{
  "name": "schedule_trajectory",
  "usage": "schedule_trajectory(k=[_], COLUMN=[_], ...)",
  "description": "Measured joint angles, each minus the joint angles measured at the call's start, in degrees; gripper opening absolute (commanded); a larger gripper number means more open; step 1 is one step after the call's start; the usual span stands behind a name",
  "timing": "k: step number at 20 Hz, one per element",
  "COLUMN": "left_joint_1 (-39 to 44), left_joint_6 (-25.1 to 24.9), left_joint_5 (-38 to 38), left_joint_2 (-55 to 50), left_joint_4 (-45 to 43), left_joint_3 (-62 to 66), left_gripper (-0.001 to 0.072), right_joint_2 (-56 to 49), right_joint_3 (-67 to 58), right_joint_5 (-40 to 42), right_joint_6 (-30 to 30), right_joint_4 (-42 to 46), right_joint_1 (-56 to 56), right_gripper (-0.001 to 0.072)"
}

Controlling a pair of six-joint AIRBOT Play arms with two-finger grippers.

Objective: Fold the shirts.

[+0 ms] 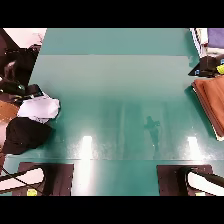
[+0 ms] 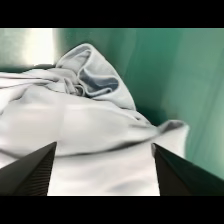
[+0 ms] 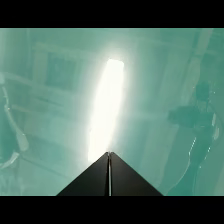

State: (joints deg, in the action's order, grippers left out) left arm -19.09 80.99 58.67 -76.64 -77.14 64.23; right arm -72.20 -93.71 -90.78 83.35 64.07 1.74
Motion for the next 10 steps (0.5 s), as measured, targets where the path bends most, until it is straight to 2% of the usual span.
schedule_trajectory(k=[1,2,3,4,7,10], left_joint_1=[-0.1,-0.2,-0.3,-0.3,-0.3,0.1], left_joint_6=[0.0,0.0,0.1,0.1,0.0,-1.7], left_joint_5=[-2.1,-3.6,-4.7,-5.4,-4.9,-1.3], left_joint_2=[-0.3,-0.5,-0.7,-0.8,-0.7,1.7], left_joint_4=[-0.2,-0.5,-0.5,-0.4,-0.4,1.2], left_joint_3=[-1.6,-2.7,-3.5,-3.9,-2.5,4.5], left_gripper=[0.0392,0.0308,0.0051,0.0022,0.002,0.002], right_joint_2=[0.0,0.0,0.0,0.0,0.0,0.0], right_joint_3=[0.0,0.0,0.0,0.0,0.0,-2.3], right_joint_5=[0.2,0.2,0.4,0.6,0.9,2.2], right_joint_6=[0.0,0.0,0.1,0.1,0.1,0.2], right_joint_4=[0.0,0.0,0.0,0.0,0.0,0.0], right_joint_1=[0.0,0.0,0.0,0.0,0.0,0.0], right_gripper=[0.0013,0.0014,0.0014,0.0014,0.0013,0.0013])
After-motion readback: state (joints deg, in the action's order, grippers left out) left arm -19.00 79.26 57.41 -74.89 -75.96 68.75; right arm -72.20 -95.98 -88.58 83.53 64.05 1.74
